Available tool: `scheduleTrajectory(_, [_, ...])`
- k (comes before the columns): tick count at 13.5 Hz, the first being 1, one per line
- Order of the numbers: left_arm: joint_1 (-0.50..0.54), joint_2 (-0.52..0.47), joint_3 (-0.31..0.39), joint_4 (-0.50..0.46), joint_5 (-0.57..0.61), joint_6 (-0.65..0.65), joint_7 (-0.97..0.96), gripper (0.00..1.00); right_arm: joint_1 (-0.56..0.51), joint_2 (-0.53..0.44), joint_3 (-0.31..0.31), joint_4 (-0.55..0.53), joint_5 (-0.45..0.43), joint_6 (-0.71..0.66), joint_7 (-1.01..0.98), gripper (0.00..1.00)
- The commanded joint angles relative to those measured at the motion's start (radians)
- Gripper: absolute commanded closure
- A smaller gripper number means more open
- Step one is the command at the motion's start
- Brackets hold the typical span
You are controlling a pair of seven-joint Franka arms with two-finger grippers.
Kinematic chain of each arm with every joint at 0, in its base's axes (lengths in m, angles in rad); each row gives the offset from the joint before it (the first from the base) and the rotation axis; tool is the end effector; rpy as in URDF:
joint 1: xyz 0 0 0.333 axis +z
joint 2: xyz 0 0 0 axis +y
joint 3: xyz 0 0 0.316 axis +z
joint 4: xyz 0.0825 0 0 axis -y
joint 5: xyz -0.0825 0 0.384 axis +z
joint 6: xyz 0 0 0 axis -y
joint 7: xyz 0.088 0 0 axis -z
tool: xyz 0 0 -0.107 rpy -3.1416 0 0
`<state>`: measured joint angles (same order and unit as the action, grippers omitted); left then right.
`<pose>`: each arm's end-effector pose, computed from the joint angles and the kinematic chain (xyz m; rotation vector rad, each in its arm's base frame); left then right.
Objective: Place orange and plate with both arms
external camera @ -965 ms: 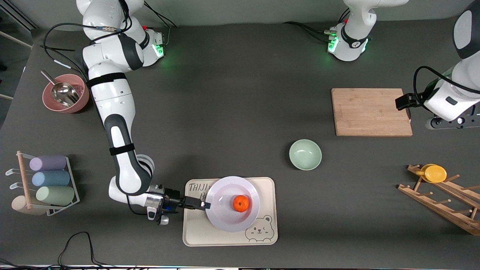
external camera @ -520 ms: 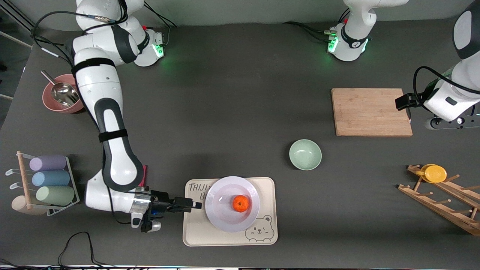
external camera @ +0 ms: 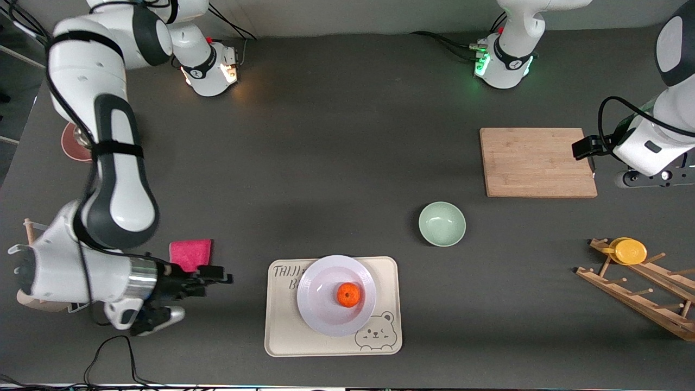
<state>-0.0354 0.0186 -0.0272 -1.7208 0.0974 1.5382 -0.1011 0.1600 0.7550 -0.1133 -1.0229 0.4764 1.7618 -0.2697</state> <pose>0.5453 -0.0234 0.5424 -3.0144 -0.0479 0.2913 0.7516 0.1049 0.4087 -2.7309 -0.3462 -0.0397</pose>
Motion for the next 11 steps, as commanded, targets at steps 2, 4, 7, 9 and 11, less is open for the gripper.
scheduleTrajectory(2, [-0.014,0.001,0.009,0.004,0.012,-0.007,0.005,0.0,0.05,-0.338,-0.054,-0.325,-0.227,-0.053,0.134,0.0])
scheduleTrajectory(4, [-0.017,0.001,0.009,0.004,0.008,-0.012,0.005,0.0,0.071,-0.471,-0.054,-0.428,-0.333,-0.093,0.359,0.0])
scheduleTrajectory(7, [-0.015,0.001,0.007,0.003,0.004,-0.012,0.001,0.0,0.07,-0.552,-0.054,-0.437,-0.416,-0.197,0.477,0.0])
scheduleTrajectory(9, [-0.015,-0.003,0.007,0.0,0.004,-0.001,0.001,0.0,0.073,-0.6,-0.054,-0.457,-0.418,-0.254,0.472,0.0])
scheduleTrajectory(11, [-0.014,-0.025,0.009,-0.002,0.004,0.005,0.0,0.0,0.094,-0.687,-0.052,-0.541,-0.424,-0.242,0.481,0.0])
